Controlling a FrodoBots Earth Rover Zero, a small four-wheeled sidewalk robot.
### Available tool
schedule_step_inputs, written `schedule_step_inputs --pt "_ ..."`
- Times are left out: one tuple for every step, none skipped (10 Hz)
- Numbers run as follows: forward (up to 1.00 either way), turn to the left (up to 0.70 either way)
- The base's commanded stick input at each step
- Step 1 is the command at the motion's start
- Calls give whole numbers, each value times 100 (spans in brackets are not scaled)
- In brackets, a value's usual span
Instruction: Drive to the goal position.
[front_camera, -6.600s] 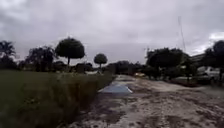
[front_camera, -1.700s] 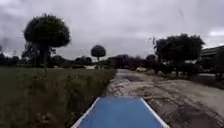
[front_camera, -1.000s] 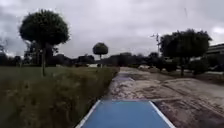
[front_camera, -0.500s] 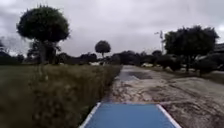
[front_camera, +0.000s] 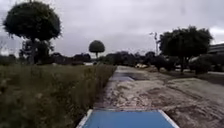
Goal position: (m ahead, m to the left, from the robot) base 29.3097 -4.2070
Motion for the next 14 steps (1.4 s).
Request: schedule_step_inputs --pt "50 0" --pt "50 0" --pt "50 0" --pt "50 0" --pt "50 -31" --pt "50 -50" --pt "50 -30" --pt "50 0" --pt "50 0" --pt "50 0" --pt "50 0" --pt "50 0" --pt "50 0" --pt "50 0"
